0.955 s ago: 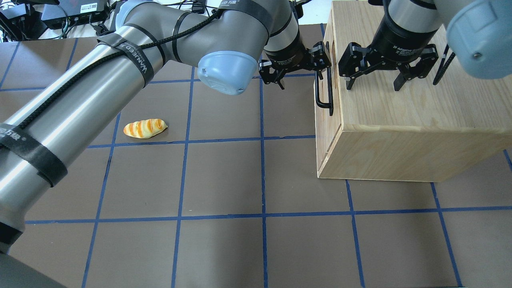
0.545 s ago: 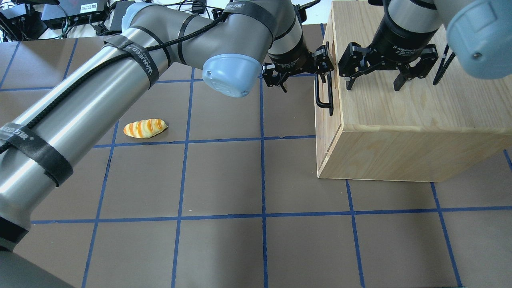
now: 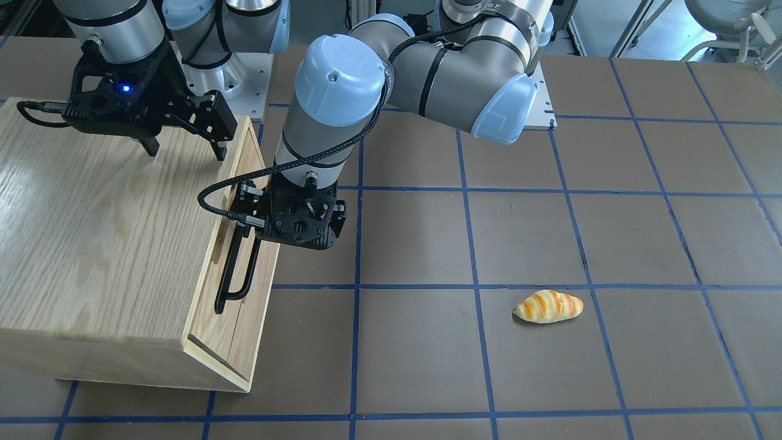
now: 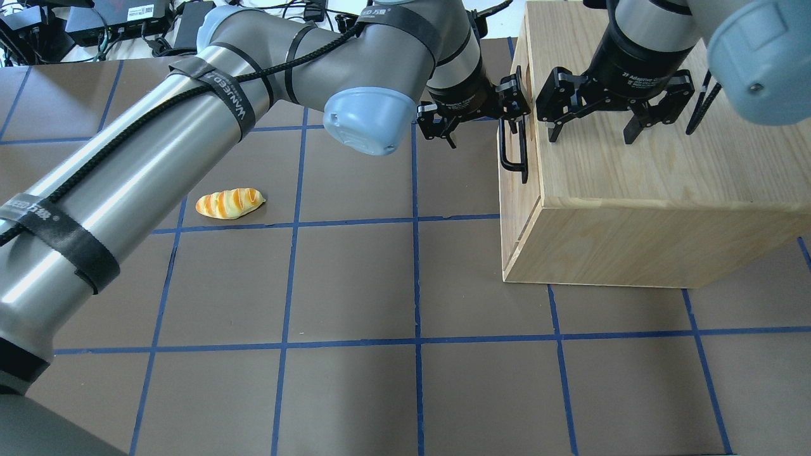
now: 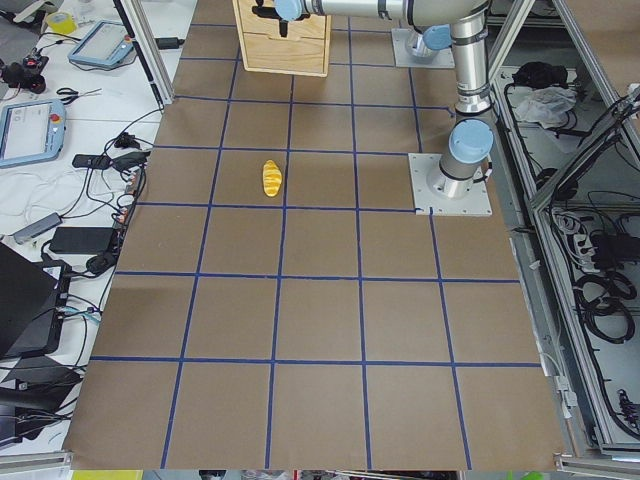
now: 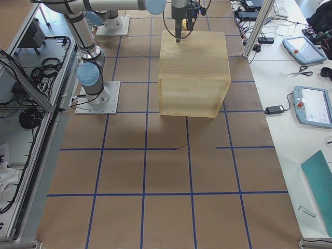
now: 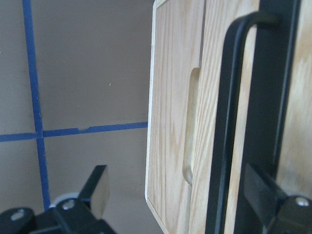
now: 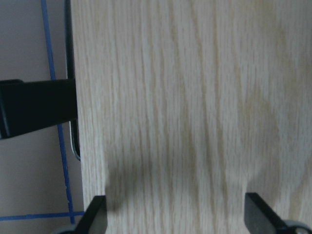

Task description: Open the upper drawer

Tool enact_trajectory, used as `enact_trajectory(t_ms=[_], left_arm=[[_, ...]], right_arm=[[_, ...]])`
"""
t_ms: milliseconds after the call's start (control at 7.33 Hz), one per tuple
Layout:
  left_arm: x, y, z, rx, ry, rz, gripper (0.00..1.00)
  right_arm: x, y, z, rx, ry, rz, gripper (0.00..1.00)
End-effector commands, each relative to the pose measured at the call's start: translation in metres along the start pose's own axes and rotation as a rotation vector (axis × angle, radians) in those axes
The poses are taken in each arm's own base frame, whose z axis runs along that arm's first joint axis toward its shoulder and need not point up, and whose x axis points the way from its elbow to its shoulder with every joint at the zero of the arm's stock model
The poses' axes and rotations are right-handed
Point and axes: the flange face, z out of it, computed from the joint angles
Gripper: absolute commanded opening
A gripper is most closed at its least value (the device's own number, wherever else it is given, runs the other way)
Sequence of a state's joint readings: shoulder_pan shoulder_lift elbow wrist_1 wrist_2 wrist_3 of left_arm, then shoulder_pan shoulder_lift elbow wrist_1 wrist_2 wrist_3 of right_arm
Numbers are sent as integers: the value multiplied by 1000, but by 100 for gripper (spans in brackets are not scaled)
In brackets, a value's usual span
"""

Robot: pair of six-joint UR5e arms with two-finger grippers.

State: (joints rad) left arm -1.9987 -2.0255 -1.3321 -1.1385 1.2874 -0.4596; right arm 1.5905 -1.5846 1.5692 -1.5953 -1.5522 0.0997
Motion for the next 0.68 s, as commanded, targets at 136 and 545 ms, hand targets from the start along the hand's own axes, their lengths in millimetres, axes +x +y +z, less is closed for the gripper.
enact_trajectory(t_ms=[136, 545], left_arm=[[-2, -4, 11, -1, -2, -4, 100], [-3, -4, 10, 7, -11, -2, 100]], right_arm=[[0, 0, 0, 0, 0, 0, 100], [0, 0, 0, 0, 0, 0, 100]])
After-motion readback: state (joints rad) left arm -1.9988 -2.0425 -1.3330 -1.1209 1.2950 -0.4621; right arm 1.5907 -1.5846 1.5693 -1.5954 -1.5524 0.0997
